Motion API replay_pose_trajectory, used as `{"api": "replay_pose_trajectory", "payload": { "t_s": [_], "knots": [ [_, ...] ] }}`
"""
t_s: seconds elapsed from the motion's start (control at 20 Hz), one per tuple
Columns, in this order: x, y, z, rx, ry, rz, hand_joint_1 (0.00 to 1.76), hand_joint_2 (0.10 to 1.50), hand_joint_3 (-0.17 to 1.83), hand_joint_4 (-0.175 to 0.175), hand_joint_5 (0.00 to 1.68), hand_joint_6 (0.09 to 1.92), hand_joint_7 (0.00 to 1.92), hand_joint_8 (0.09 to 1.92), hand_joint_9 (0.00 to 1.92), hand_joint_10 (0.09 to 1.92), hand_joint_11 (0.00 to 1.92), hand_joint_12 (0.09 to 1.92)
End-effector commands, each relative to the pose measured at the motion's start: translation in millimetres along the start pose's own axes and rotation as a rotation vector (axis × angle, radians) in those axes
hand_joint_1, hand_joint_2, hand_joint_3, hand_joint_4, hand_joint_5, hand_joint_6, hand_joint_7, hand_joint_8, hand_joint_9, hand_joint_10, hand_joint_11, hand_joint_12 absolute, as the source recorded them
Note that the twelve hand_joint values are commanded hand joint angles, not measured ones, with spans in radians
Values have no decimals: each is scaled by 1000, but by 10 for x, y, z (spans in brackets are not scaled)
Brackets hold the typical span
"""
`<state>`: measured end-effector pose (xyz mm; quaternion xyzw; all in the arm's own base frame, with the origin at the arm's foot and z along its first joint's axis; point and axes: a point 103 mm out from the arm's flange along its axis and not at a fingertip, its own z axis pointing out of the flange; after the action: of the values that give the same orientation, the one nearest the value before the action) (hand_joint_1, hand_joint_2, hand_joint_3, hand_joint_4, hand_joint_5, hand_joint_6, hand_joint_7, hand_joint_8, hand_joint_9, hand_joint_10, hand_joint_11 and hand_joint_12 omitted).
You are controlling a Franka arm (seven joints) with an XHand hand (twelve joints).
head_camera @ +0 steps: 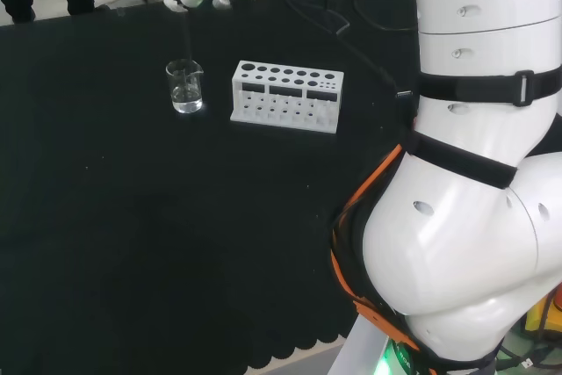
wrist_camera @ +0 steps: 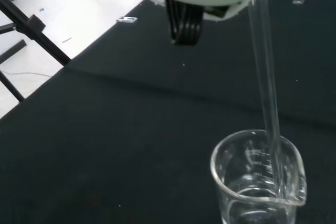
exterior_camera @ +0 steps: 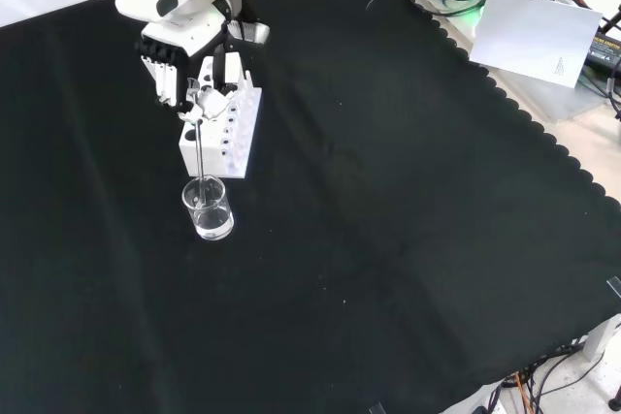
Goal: Stir in the beaker to the left of the white test tube rack with the glass rod.
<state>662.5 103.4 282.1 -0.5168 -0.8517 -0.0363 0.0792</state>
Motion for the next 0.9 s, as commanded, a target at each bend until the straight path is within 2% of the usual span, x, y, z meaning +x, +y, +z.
{"api": "replay_pose_trajectory", "payload": {
  "t_s": [0.05,0.3,0.6,0.9],
  "knots": [
    [3,-60,49,15,4,4,1310,642,831,-175,1091,799,1178,1199,1604,908,1684,720],
    [118,-28,165,32,20,8,1310,644,828,-175,1090,799,1177,1200,1603,909,1683,721],
    [258,124,264,43,28,-12,1309,647,824,-175,1089,800,1176,1200,1603,910,1683,722],
    [181,259,249,44,29,-7,1309,649,821,-175,1087,800,1175,1200,1603,910,1682,724]
  ]
}}
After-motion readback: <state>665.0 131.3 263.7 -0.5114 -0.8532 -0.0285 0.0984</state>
